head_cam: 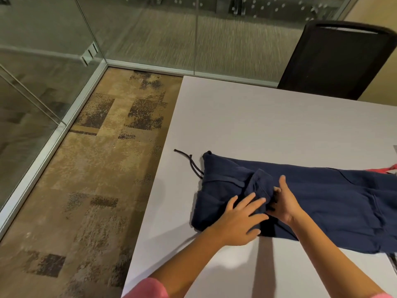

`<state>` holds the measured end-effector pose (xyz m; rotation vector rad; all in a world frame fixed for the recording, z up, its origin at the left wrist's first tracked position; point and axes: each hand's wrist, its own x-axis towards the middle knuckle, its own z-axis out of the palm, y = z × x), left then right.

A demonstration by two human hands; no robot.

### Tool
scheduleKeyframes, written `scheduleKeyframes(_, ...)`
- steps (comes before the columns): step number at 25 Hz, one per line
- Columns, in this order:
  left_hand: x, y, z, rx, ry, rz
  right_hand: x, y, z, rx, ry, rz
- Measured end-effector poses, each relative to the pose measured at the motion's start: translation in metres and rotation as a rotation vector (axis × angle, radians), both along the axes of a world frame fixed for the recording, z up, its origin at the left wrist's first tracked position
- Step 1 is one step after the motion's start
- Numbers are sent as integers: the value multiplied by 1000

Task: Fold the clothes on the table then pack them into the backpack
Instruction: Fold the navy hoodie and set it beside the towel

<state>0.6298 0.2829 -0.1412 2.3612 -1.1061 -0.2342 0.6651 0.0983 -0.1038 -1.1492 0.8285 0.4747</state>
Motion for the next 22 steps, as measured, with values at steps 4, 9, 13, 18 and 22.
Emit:
scheduleKeyframes(4,-2,32,-14,37,-148,408,-8,11,-1,-387,-169,215)
scheduleKeyframes(9,15,66,-23,-32,81,843,5,6,35,-663,-418,-48)
scheduleKeyframes(13,14,52,-32,74,247,671,9,-31,34,-868,-273,58)
scheduleKeyframes(18,8,36,-48,295,234,606,2,-55,3,-1011,-108,252)
scheduleKeyframes(22,21,33,-41,91,260,685,7,-55,2,-1025,-153,171)
